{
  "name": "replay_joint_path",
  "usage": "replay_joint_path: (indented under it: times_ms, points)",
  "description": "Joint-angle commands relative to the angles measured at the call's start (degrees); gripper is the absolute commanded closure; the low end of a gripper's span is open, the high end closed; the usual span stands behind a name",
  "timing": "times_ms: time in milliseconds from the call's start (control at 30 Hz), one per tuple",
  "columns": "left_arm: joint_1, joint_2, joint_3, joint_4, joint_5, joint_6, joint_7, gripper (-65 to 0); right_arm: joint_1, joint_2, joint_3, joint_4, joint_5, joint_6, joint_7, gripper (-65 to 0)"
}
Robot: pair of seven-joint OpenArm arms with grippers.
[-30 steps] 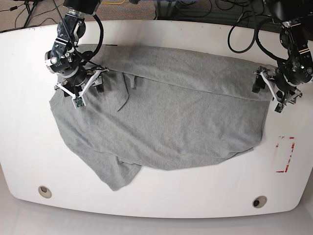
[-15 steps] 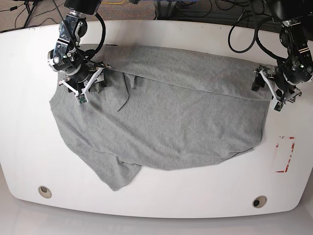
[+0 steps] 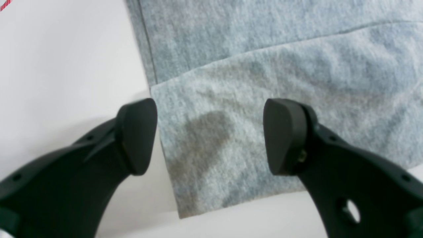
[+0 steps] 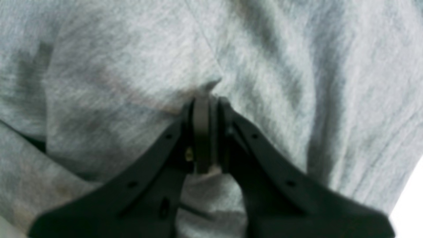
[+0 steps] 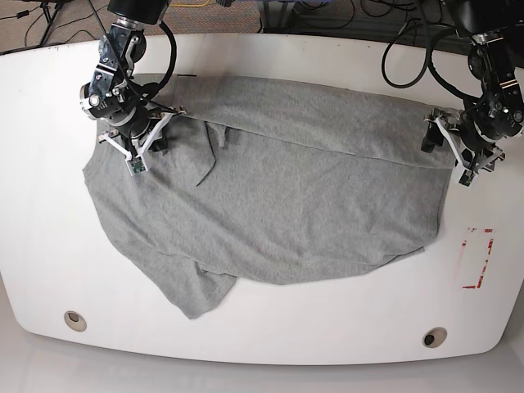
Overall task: Layout the t-shirt on the table in an organized manner, then fold the t-shirt properly
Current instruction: 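Lower the right gripper onto the shirt fabric and pinch it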
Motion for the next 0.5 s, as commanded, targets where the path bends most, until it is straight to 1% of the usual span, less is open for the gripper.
replay_joint_path:
  times_ms: [0, 33, 133, 467]
  points:
    - [-0.6, -1.0, -0.4, 1.1, -0.7, -0.1, -1.1, -47.6, 0.4, 0.5, 0.1, 1.2, 0.5, -0.1, 1.1, -3.5]
    - [-0.6, -1.0, -0.4, 1.1, -0.7, -0.1, -1.1, -47.6, 0.4, 0.5, 0.1, 1.3, 0.5, -0.1, 1.1, -3.5]
    - [-0.6, -1.0, -0.4, 1.0, -0.7, -0.1, -1.1, -47.6, 0.3, 0.5, 0.1, 2.9, 0.5, -0.1, 1.0, 0.0]
    - [-0.6, -1.0, -0.1, 0.9, -0.7, -0.1, -1.1, -47.6, 0.7, 0.5, 0.0, 8.3, 0.4, -0.1, 0.8, 0.0]
